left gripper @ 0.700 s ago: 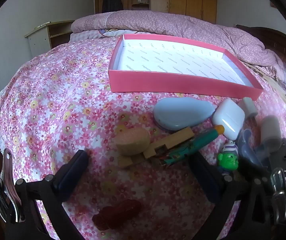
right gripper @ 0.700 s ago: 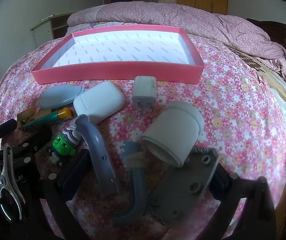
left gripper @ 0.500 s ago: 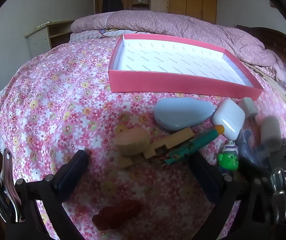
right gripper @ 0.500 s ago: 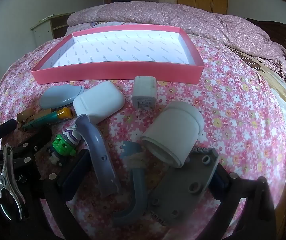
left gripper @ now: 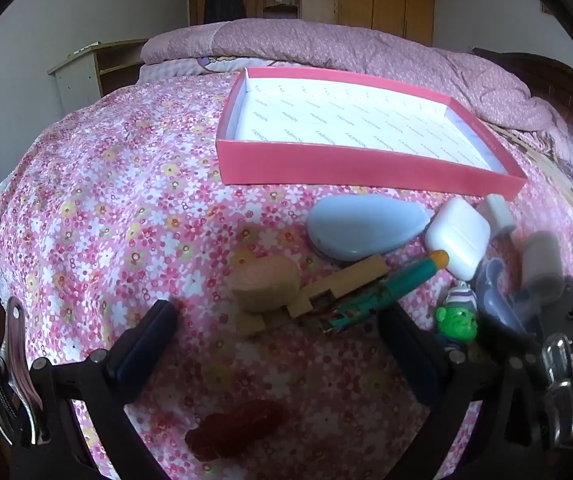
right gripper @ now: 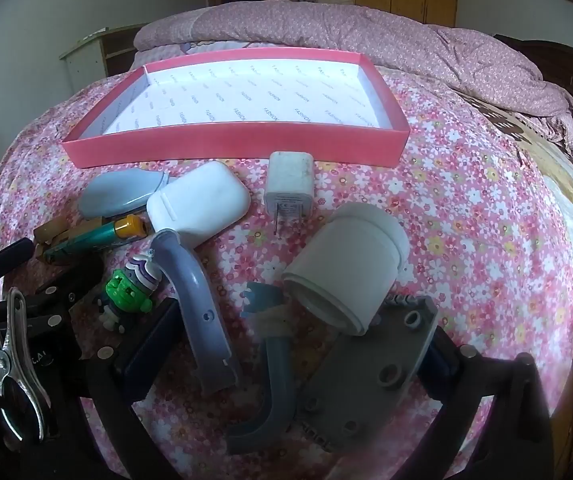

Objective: Organize rigid objects
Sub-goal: 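Move left tool to the tan disc while right tool approaches the white jar, then close left tool on the tan disc while right tool grasps the white jar, then carry both into the pink tray, releasing the tan disc and white jar, then withdraw both tools from the tray back toward the remaining items, then grasp the green lighter with left tool while right tool grasps the grey plate, then carry lighter and grey plate into the tray and open both tools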

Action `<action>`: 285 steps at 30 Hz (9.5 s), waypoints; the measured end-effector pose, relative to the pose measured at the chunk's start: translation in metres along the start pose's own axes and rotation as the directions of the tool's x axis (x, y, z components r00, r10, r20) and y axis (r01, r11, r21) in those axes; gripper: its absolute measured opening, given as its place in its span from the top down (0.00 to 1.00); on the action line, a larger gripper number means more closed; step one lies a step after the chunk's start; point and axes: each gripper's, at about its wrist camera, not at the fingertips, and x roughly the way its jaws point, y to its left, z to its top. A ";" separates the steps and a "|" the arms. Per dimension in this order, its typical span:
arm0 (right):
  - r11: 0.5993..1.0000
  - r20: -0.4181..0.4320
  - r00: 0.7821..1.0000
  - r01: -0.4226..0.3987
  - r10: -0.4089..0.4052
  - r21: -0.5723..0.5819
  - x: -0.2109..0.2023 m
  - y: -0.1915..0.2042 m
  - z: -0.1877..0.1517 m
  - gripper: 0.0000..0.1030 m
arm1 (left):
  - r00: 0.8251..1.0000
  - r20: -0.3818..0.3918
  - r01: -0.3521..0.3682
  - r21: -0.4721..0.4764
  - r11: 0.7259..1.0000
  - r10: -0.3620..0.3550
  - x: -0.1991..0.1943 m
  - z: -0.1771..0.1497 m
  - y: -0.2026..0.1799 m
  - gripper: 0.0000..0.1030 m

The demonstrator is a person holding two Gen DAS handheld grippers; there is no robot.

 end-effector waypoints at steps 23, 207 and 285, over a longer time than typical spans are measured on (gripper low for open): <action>0.991 0.039 0.990 -0.136 0.135 0.017 -0.033 -0.026 0.008 0.06 | 0.997 -0.029 0.071 -0.011 0.997 -0.072 -0.031 0.014 0.017 0.02; 0.963 -0.132 0.986 -0.131 0.101 -0.236 -0.036 -0.046 -0.039 0.27 | 0.971 -0.119 0.220 0.125 0.968 -0.205 -0.035 0.009 -0.011 0.41; 0.984 0.000 0.987 -0.158 0.159 -0.081 -0.042 -0.058 0.004 0.30 | 0.980 0.019 0.193 0.114 0.975 -0.196 -0.039 0.042 -0.030 0.18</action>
